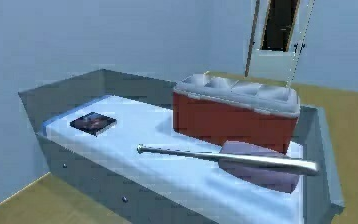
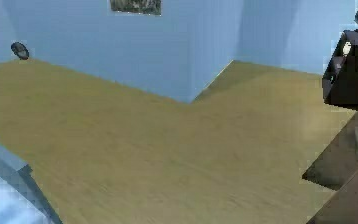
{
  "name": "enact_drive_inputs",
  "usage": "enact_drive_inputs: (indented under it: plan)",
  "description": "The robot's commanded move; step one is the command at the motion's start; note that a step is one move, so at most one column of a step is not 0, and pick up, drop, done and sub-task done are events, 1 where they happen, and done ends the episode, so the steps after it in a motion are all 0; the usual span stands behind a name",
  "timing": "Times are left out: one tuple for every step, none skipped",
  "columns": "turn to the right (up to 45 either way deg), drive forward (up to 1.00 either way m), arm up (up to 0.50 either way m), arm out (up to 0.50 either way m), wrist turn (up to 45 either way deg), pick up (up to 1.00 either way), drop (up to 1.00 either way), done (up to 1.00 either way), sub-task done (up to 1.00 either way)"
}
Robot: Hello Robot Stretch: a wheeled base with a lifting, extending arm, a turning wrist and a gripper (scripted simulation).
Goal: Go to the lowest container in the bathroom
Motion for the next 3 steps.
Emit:
enact_drive_inputs:
  plan:
    - [45.0,0.0,0.0,0.0,0.0,0.0,0.0,0.0,0.0]
    - [39.0,0.0,0.0,0.0,0.0,0.0,0.0,0.0,0.0]
    - [0.0,0.5,0.0,0.0,0.0,0.0,0.0,0.0,0.0]
